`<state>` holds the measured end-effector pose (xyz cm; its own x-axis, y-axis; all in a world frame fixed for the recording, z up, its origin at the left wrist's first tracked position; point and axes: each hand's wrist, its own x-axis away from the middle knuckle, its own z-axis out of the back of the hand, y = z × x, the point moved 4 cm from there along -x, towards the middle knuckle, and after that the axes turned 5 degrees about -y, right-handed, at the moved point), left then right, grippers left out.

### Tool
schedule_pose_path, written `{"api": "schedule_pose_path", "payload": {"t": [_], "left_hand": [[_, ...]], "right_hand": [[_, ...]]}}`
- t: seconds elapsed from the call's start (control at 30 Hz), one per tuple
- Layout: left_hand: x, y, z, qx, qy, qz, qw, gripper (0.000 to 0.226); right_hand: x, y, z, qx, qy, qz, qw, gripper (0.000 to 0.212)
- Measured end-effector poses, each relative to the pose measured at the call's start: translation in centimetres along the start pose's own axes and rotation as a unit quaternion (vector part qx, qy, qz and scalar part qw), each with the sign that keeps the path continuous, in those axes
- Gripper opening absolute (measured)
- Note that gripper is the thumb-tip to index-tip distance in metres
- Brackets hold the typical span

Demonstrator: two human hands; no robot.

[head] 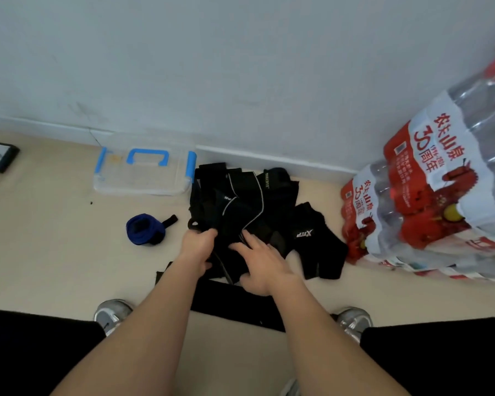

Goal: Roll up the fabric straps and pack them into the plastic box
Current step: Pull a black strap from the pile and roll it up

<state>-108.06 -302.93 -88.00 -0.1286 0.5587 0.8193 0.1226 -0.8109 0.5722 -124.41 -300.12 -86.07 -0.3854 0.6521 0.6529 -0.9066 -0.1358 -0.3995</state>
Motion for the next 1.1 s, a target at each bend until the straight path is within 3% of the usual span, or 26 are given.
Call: {"api": "schedule_pose_path", "payload": {"t": [0.1,0.17,0.23,0.3,0.37,0.43,0.53,0.6,0.67,0.73,0.83,0.9,1.0,1.1], "left_hand": [[-0.2,-1.8,0.9,0.034,-0.001,0.052,0.998,0.038],[-0.5,-1.9,0.9,0.058,0.024,0.041,0.997,0.048],[-0.5,-1.2,1.2,0.021,0.108,-0.039,0.993,0.046],[0.1,0.5,1.3,-0.085,0.195,-0.191,0.958,0.039],[0.8,2.0,0.2,-0.223,0.170,-0.312,0.908,0.044],[0.5,2.1,-1.2,-0.346,0.097,-0.335,0.871,0.049],[0.0,1.0,-1.6,-0.365,0.064,-0.315,0.873,0.043],[0.0,0.1,-1.2,-0.342,0.081,-0.318,0.880,0.046],[-0.3,-0.6,-0.8,-0.335,0.095,-0.316,0.882,0.061],[-0.9,-0.8,-0.6,-0.321,0.081,-0.299,0.895,0.078],[-1.8,-0.7,-0.8,-0.304,0.048,-0.256,0.917,0.083],[-2.0,-0.6,-0.7,-0.282,0.056,-0.244,0.926,0.072],[-2.0,-0.8,-0.6,-0.304,0.107,-0.219,0.921,0.052],[-1.4,-0.1,-0.9,-0.369,0.153,-0.216,0.891,0.042]], "right_hand": [[-0.1,1.2,0.7,-0.112,0.093,-0.029,0.989,0.042],[-0.4,2.1,1.3,-0.154,0.147,-0.051,0.976,0.023],[-1.3,3.1,1.5,-0.200,0.154,-0.067,0.965,0.019],[-2.4,3.8,1.7,-0.297,0.168,-0.089,0.936,0.027],[-3.6,4.1,2.2,-0.434,0.204,-0.121,0.869,0.049],[-5.1,4.0,2.5,-0.596,0.214,-0.141,0.761,0.074],[-6.9,4.0,3.0,-0.749,0.202,-0.167,0.609,0.080],[-7.2,4.1,3.4,-0.787,0.186,-0.175,0.562,0.056],[-7.0,4.0,3.6,-0.808,0.153,-0.156,0.548,0.028],[-6.5,4.3,3.8,-0.834,0.165,-0.138,0.508,0.021],[-5.4,6.0,5.0,-0.839,0.273,-0.194,0.429,0.021],[-4.2,7.6,6.3,-0.763,0.374,-0.254,0.462,0.024],[-2.3,10.0,9.0,-0.582,0.516,-0.301,0.552,0.027],[-1.4,10.7,10.6,-0.445,0.534,-0.297,0.655,0.028]]}}
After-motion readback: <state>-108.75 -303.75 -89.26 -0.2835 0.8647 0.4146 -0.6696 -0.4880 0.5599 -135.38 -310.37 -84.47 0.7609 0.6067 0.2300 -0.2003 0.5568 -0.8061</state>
